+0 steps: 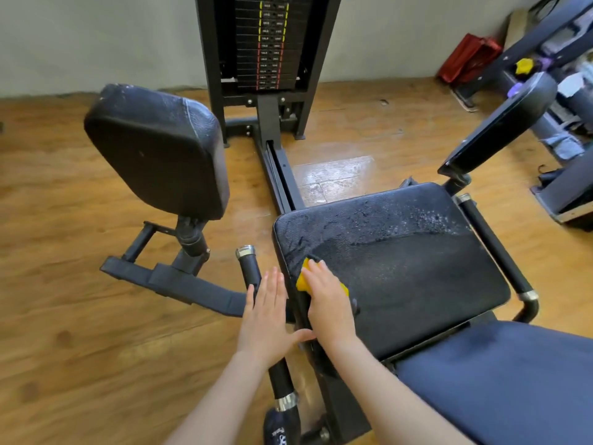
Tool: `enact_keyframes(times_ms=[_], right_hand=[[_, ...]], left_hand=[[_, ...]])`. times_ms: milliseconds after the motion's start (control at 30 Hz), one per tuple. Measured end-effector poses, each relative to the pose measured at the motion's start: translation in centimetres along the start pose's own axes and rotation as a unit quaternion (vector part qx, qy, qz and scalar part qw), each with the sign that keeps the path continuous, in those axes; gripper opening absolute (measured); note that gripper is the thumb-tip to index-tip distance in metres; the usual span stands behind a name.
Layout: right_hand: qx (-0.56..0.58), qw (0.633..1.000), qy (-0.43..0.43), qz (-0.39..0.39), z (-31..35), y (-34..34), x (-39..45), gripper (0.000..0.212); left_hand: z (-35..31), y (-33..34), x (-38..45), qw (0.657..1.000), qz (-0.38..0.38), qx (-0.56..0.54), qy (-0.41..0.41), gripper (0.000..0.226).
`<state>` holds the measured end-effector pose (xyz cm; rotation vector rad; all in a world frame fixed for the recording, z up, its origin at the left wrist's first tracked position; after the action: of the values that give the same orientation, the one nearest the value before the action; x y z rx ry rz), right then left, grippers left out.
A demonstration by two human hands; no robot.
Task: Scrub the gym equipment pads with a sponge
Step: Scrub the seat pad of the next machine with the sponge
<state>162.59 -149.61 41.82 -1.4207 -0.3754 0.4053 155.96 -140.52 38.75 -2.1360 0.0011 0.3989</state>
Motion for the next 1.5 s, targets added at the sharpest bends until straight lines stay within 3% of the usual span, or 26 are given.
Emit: enact_keyframes(times_ms=[167,267,333,467,600,700,767,833,933,1133,1233,1367,1500], right_hand=[[0.021,0.999,-0.035,0.008,0.8,0.1,-2.8,0.049],[0.068,0.998,0.004,-0.001,-0.5,-0.9,-0.3,0.042],[0.086,0.995,0.007,0.039,-0.7,-1.6,2.5,0.043],[0.024,0.991,-0.096,0.094,1.0,-1.1,5.2,0.047],[-0.009,0.979,-0.185,0.08,1.2,-0.2,2.3,0.054],[-0.063,0.932,-0.345,0.092,0.3,-0.4,0.4,0.066],[-0.104,0.907,-0.397,0.092,-0.8,-0.9,0.8,0.065],[-0.081,0.923,-0.368,0.079,-2.0,-1.6,2.9,0.062],[-0.023,0.97,-0.234,0.066,-2.7,-2.8,8.6,0.059],[0.008,0.976,-0.165,0.14,-0.7,-1.0,13.9,0.045],[0.006,0.982,-0.163,0.1,-0.9,-0.4,12.1,0.048],[-0.043,0.936,-0.345,0.061,-1.4,-0.2,7.7,0.052],[-0.124,0.836,-0.528,0.086,-2.8,-1.2,5.9,0.063]], left_hand=[[-0.1,0.0,-0.2,0.999,0.035,-0.02,-0.009,0.107],[-0.1,-0.1,-0.2,0.999,0.03,-0.029,-0.011,0.113],[-0.1,-0.1,-0.3,0.999,0.041,-0.033,-0.016,0.113],[-0.1,-0.2,-0.3,0.999,0.042,-0.027,-0.016,0.111],[-0.2,-0.2,-0.1,0.998,0.042,-0.028,-0.022,0.112],[-0.4,-0.5,-0.2,0.998,0.046,-0.032,-0.022,0.111],[-0.4,-0.4,-0.3,0.998,0.048,-0.029,-0.024,0.112],[-0.1,-0.2,-0.2,0.998,0.048,-0.031,-0.029,0.114],[0.2,0.1,-0.2,0.997,0.062,-0.022,-0.031,0.115],[0.1,0.2,-0.1,0.997,0.077,-0.012,-0.027,0.112],[0.2,0.3,-0.1,0.997,0.07,-0.009,-0.024,0.111],[0.2,0.3,0.0,0.997,0.071,-0.008,-0.026,0.113],[0.0,0.2,0.0,0.997,0.073,0.003,-0.026,0.113]])
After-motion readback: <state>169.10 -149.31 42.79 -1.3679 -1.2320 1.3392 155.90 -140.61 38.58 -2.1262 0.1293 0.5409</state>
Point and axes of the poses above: each hand's wrist, its own x-axis towards the middle knuckle, its own y-axis out of the palm, z = x × y, the point moved 5 cm from there along x, towards the middle knuckle, and after that the axes turned 15 degrees about -x, right-handed, at the moved point
